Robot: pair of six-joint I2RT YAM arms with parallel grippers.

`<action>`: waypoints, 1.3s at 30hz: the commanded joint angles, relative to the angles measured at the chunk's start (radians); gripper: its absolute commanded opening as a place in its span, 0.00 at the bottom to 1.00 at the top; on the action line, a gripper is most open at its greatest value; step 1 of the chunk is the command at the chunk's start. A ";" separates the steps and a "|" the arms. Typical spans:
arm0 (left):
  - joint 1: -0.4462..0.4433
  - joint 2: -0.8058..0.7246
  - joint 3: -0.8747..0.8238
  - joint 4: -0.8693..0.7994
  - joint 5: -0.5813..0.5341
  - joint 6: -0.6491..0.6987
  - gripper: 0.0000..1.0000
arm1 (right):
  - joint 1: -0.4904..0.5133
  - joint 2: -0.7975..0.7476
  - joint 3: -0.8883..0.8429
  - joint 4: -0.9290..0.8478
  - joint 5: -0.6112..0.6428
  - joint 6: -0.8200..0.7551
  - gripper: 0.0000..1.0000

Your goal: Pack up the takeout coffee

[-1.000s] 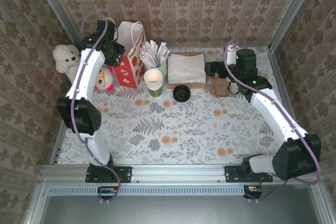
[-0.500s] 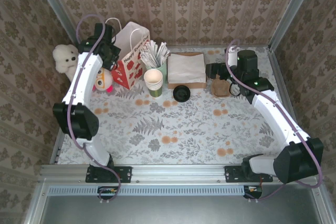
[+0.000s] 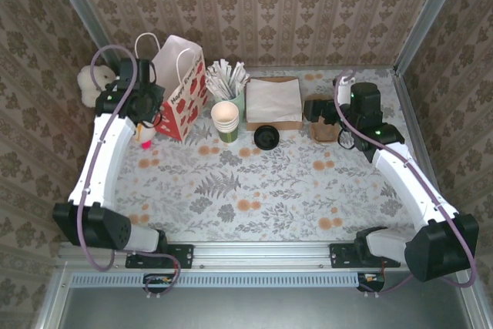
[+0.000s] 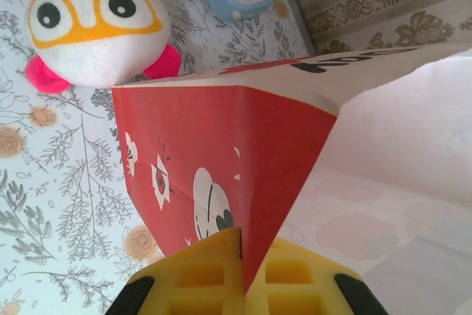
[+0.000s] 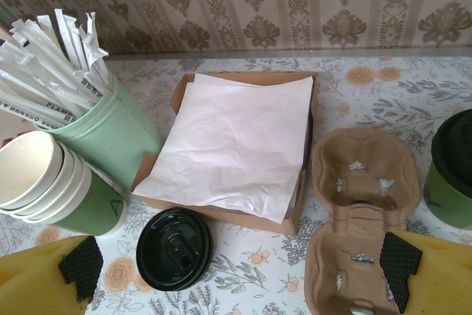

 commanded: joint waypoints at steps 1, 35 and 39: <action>0.010 -0.095 -0.058 -0.026 -0.025 0.019 0.00 | -0.003 -0.028 -0.004 0.009 0.034 0.024 1.00; 0.138 -0.421 -0.180 -0.379 0.585 0.490 0.00 | -0.097 0.100 0.008 -0.212 0.063 0.400 1.00; 0.076 -0.447 -0.299 -0.186 0.627 0.347 0.00 | -0.094 0.192 0.033 -0.217 0.022 0.567 1.00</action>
